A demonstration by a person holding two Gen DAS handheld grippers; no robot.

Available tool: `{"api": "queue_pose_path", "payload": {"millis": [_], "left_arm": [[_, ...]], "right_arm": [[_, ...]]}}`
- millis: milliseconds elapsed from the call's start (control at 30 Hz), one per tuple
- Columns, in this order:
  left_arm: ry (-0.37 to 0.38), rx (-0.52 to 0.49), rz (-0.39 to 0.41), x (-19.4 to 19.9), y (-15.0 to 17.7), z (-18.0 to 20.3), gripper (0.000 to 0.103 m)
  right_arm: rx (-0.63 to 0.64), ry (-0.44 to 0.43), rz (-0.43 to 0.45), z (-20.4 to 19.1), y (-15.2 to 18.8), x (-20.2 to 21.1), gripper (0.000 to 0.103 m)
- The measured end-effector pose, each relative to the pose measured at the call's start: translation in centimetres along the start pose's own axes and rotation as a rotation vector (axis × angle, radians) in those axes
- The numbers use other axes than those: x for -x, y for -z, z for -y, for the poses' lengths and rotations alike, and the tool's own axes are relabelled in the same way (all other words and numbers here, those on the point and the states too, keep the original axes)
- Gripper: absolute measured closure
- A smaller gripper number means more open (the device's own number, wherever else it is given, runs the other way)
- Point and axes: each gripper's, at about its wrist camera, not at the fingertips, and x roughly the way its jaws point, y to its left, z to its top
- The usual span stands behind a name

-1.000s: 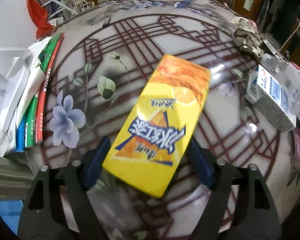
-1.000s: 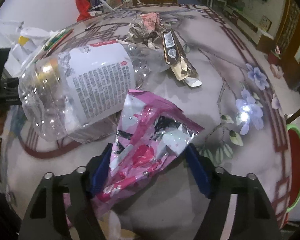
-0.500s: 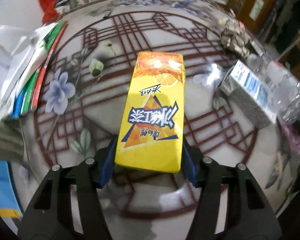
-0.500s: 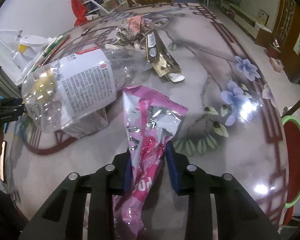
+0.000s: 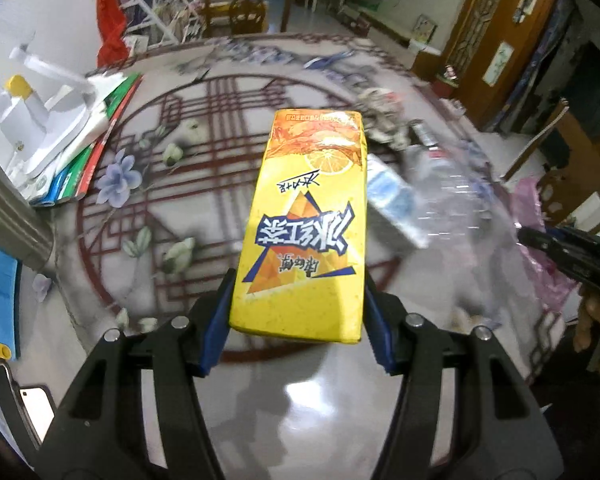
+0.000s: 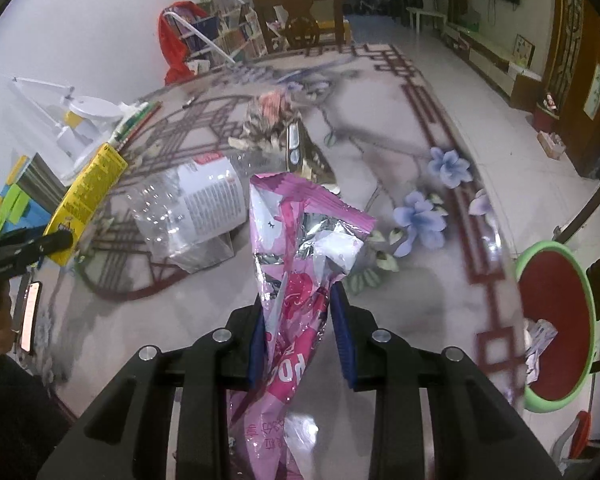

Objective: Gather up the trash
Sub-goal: 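Carry both held items to the red bin and release them inside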

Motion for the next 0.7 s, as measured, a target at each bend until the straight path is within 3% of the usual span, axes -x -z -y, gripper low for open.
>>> {"api": "queue_pose_path", "payload": {"millis": [367,700], "left_arm": [[0.108,-0.048,0.036,2.6,-0.2,7.0,0.047],[0.187,-0.111,0.027,1.2,-1.9,13.6,0.047]], "right_arm": [[-0.035,-0.013,0.075,2.6,-0.3,4.2,0.074],[-0.084,0.020,0.118,7.6,-0.5,6.7,0.074]]}}
